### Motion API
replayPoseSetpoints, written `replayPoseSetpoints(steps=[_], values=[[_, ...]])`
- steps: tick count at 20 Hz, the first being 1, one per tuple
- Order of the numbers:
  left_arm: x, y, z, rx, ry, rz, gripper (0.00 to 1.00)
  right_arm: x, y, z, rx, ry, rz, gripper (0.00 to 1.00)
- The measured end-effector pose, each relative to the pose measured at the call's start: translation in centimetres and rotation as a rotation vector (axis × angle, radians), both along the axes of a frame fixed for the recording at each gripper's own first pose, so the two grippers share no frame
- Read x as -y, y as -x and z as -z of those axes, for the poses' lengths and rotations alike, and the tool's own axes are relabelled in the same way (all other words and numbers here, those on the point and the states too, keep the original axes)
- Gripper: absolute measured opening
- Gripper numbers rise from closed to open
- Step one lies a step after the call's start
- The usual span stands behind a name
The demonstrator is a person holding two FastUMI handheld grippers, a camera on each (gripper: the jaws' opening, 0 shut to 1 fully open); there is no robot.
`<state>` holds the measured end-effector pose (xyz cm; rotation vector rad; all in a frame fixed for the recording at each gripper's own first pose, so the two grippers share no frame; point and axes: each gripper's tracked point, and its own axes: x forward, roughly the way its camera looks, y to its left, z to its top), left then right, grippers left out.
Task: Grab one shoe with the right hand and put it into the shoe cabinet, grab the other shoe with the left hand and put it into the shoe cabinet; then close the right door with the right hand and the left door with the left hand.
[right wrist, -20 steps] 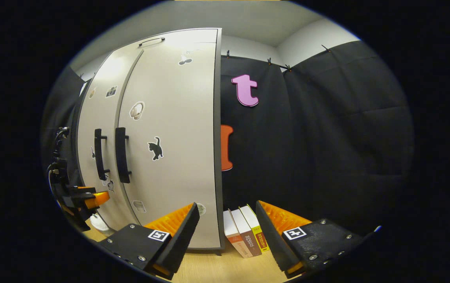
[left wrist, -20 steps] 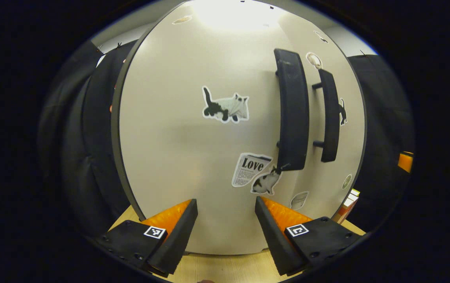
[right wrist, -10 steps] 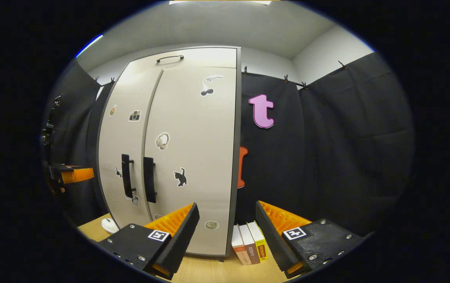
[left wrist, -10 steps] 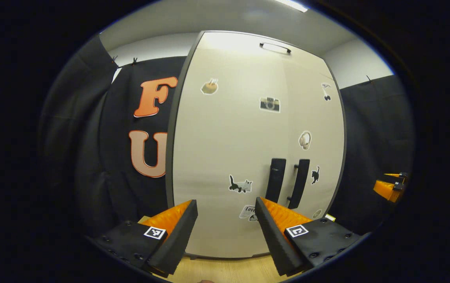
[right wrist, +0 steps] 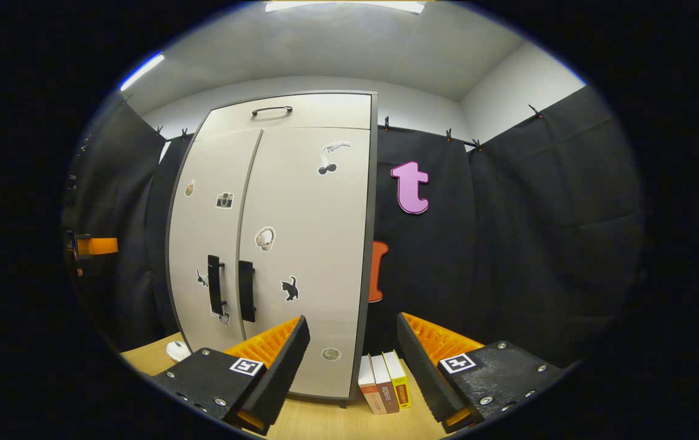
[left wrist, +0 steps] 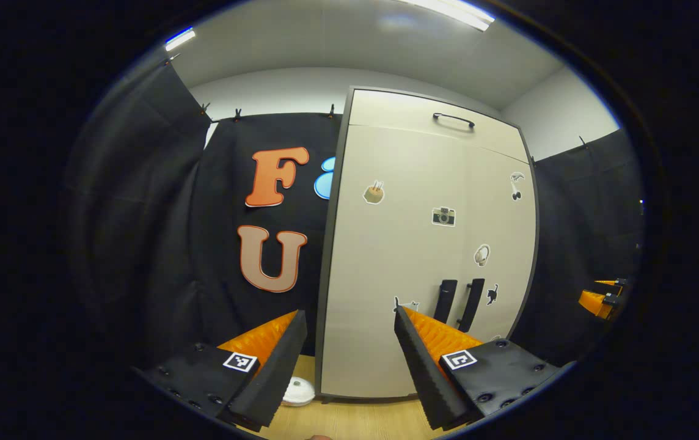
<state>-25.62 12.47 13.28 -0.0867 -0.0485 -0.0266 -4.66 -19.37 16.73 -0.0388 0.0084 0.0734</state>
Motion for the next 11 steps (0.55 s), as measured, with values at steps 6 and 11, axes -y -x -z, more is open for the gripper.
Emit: replayPoseSetpoints(steps=[6, 11], values=[[-4.2, 3.9, -3.8, 0.08, 0.037, -0.083, 0.94, 1.2, 1.6, -1.2, -0.004, 0.008, -0.001, 0.9], [-4.4, 4.1, -4.9, 0.133, 0.048, -0.11, 0.94, 2.0, 2.1, -1.8, 0.01, -0.001, 0.004, 0.9]])
